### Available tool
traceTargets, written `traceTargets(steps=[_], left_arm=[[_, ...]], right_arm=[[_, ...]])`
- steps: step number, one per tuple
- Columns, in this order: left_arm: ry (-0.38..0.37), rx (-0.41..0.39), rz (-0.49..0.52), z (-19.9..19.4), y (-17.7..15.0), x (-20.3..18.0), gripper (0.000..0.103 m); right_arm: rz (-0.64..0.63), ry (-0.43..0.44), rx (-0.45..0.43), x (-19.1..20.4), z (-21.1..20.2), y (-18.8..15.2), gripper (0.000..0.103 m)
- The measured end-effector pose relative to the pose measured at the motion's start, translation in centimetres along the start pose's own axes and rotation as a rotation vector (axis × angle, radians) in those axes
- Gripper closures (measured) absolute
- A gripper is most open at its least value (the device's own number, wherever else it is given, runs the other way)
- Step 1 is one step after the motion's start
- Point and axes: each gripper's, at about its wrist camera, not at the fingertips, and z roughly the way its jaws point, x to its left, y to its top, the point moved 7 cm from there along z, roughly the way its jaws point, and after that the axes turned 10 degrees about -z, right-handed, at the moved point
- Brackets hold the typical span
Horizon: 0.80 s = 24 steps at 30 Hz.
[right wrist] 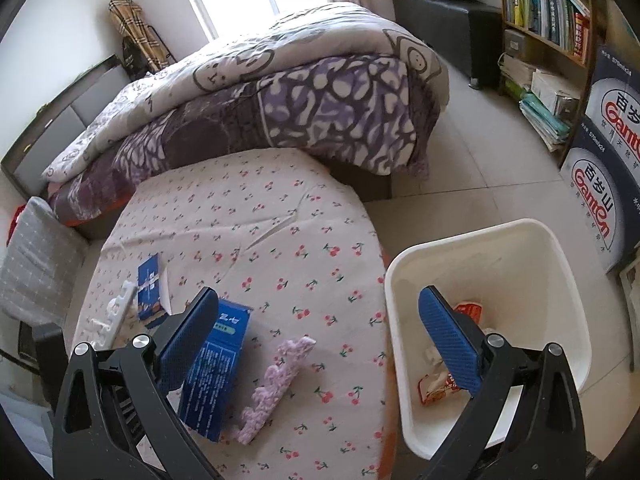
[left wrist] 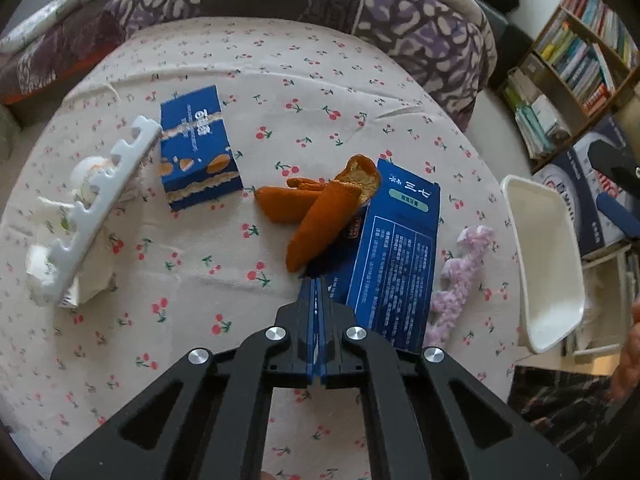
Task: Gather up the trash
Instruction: 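Grasp the orange peel on the table with the left tool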
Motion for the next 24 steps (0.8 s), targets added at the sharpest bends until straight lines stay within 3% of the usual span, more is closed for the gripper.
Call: traceTargets(steps=[5,6,9,15,19,21,24], left_arm=[[0.002,-0.037,0.016,-0.6,1.1,-0.8,0.098],[-0.007,-0.040,0.007,-0.5,1.5,-1.0,0.092],[-0.018,-0.044,-0.003,0.2,2.1,-1.5,0.046],[0.009,-0.045,-0.059,2.0,3.1,-1.5,0.047],[-0.042,-0.038,-0.112,2.1,3.0,-1.2,0.069],[-0.027,-0.038,-0.110,1.8,2.8,-1.1,0.079],[-0.016,-0.022,-0.115,1.7,1.9,-0.5,0.081]], right_arm=[[0.001,-0.010,-0.008,-0.6,-0.2,0.2,0.007],[0.008,-0.012,-0.004,-0.9,-0.2,0.2,0.007],[0.026,-0.005,0.015,-1.4,0.2,0.1,0.007],[0.010,0.002,0.038,-1.4,0.4,-0.5,0.007],[0.009,0.018,0.069,-1.0,0.9,-1.0,0.007],[0.019,0.038,0.094,-0.6,1.3,-1.4,0.007],[0.033,0.063,0.133,0.3,2.0,-2.2,0.007]])
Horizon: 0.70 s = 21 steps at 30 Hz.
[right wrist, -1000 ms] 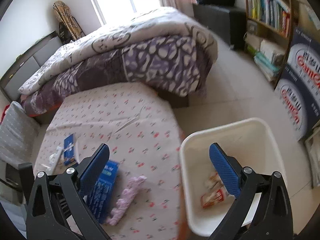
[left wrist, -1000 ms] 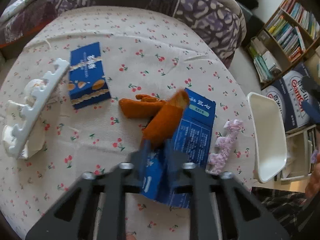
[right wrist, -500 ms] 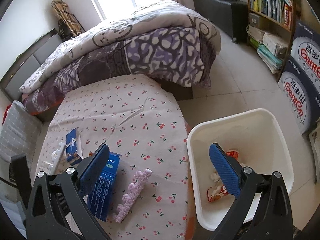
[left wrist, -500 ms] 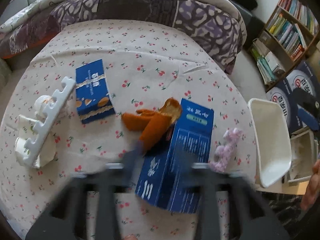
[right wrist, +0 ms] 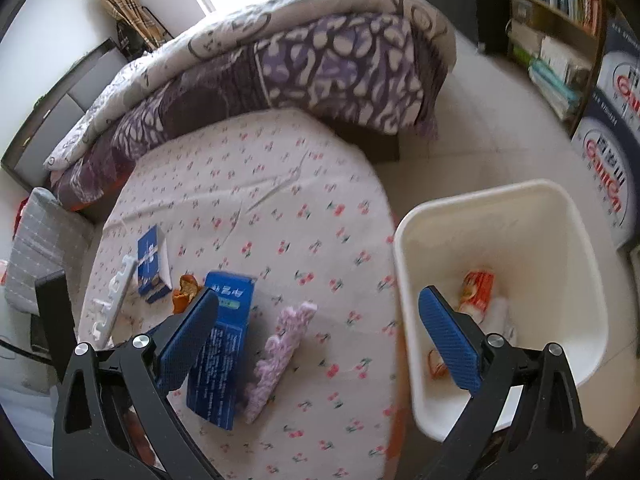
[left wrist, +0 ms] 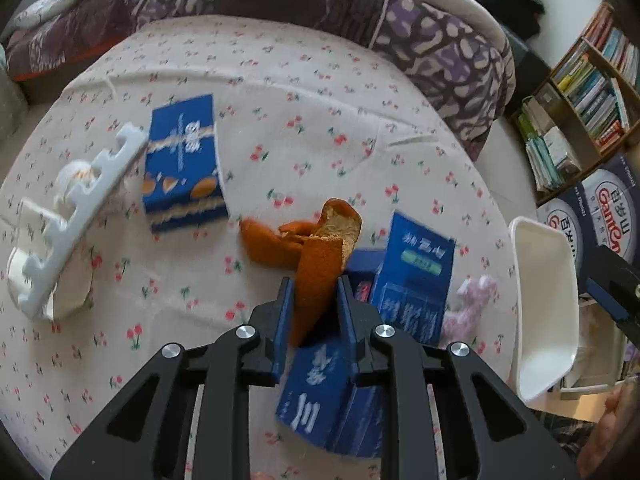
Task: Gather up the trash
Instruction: 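Grasp the orange peel on the table with the left tool, then grasp the flat blue carton with the right tool and lift it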
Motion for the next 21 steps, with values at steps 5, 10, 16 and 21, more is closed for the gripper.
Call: traceTargets(steps=[5,10,16,21], left_arm=[[0.029,-0.045,-0.025,-2.5,-0.5,1.6,0.083],[0.027,-0.153,-0.097,-7.7,-0.1,4.0,0.085],[0.053,-0.238,-0.155,-12.0,-0.5,7.2,0.085],[0.071,-0.253,-0.173,-13.1,-0.9,9.2,0.085]], right_arm=[[-0.027,0.031,0.012,2.6,0.6,-0.8,0.007],[-0.107,0.046,0.026,6.7,1.7,-1.9,0.007],[-0.180,0.013,0.108,9.9,4.9,-3.9,0.013],[-0.213,0.016,0.169,11.8,7.0,-5.4,0.025]])
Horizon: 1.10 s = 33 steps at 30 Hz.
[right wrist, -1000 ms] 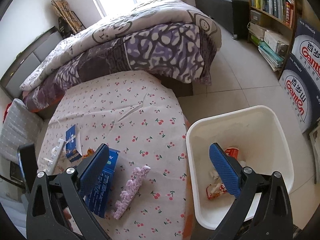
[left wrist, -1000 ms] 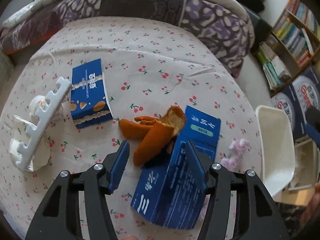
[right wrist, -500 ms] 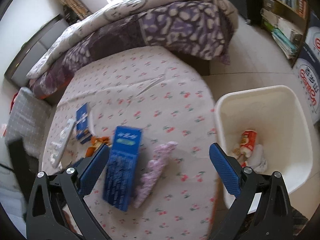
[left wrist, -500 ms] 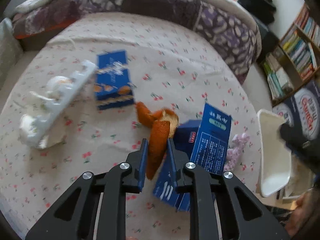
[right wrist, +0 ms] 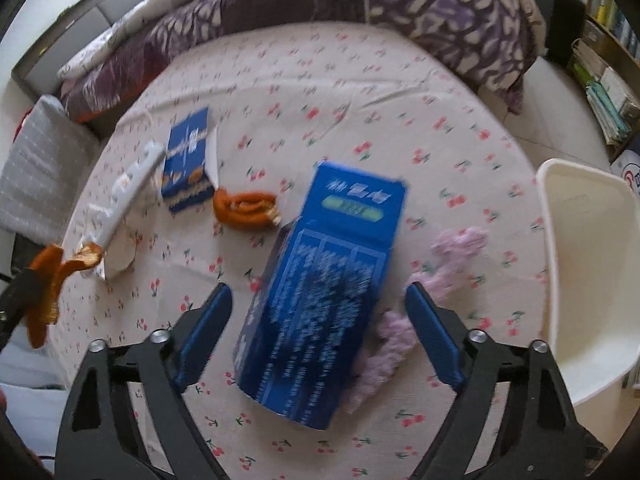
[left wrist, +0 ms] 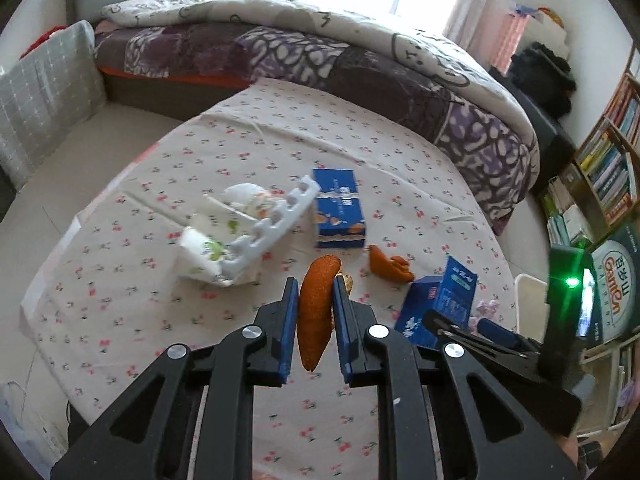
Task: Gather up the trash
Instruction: 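Grasp the flat blue carton with the right tool and lift it, then carry the orange peel with the left tool while the right tool carries the blue carton toward the bin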
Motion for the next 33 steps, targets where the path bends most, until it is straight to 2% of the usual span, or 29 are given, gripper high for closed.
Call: traceTargets(steps=[1,3,8,10,11,13,18,23,33], left_arm=[[0.004,-0.002,-0.001,-0.1,-0.1,0.3,0.085],[0.011,-0.001,-0.005,-0.2,-0.2,1.0,0.085],[0.039,-0.014,-0.029,-0.3,0.0,2.5,0.085],[0.047,-0.029,-0.037,-0.6,0.2,2.8,0.085],[0.052,-0.040,-0.037,-0.8,0.3,2.8,0.085],[0.063,-0.071,-0.034,-1.3,0.6,2.6,0.085],[0.075,-0.136,-0.020,-2.5,1.2,1.7,0.085],[0.083,-0.166,-0.025,-3.0,1.5,1.3,0.085],[0.094,-0.249,-0.019,-4.3,2.4,-0.6,0.085]], right_arm=[[-0.004,0.003,0.011,0.4,0.4,-0.1,0.028],[-0.009,0.009,0.031,1.0,1.3,-0.4,0.041],[-0.002,0.023,-0.019,1.8,0.9,0.2,0.047],[-0.001,0.050,-0.067,2.3,-0.2,0.7,0.050],[-0.005,0.058,-0.088,2.5,-0.8,1.0,0.055],[-0.024,0.075,-0.151,2.8,-2.5,1.9,0.082],[-0.038,0.103,-0.253,2.5,-5.6,3.0,0.082],[-0.019,0.127,-0.304,1.6,-7.2,3.8,0.083],[-0.107,0.016,-0.491,0.4,-12.5,4.5,0.083]])
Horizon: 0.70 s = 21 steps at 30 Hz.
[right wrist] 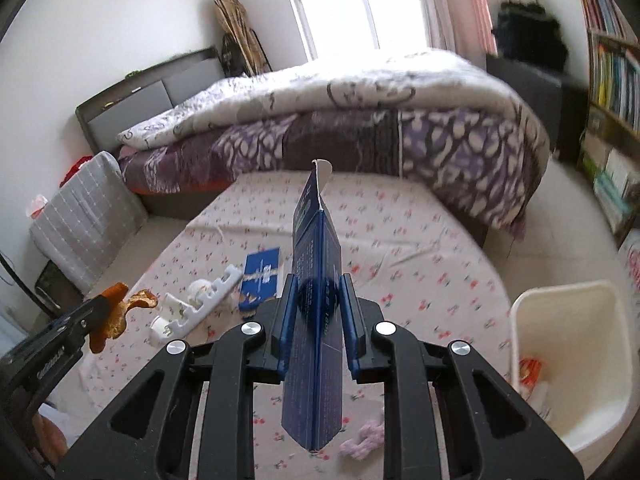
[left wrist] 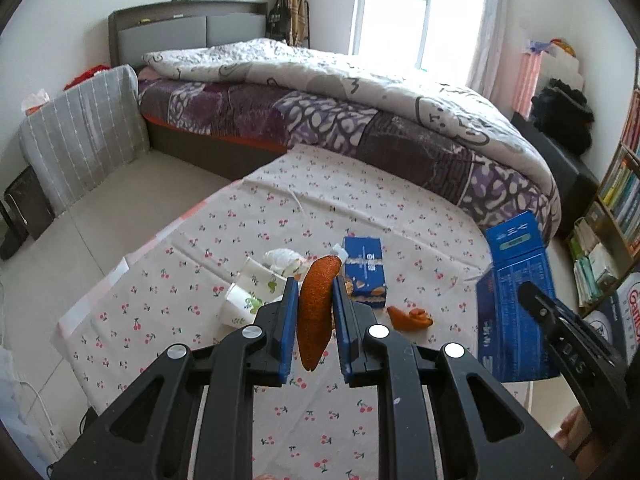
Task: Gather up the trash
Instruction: 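Carry the orange peel with the left tool while the right tool carries the blue carton toward the bin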
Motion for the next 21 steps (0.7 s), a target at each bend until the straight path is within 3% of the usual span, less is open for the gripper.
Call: traceTargets(steps=[7,21], left_arm=[[0.013,-0.043,0.010,-0.5,0.1,-1.5,0.085],[-0.028,-0.045,0.052,-0.5,-1.2,-6.3,0.085]], right_arm=[[-0.054,-0.060,-0.068,-1.1,-1.9,0.8,0.083],[-0.055,-0.139,-0.082,-5.4,-3.6,0.9,0.083]])
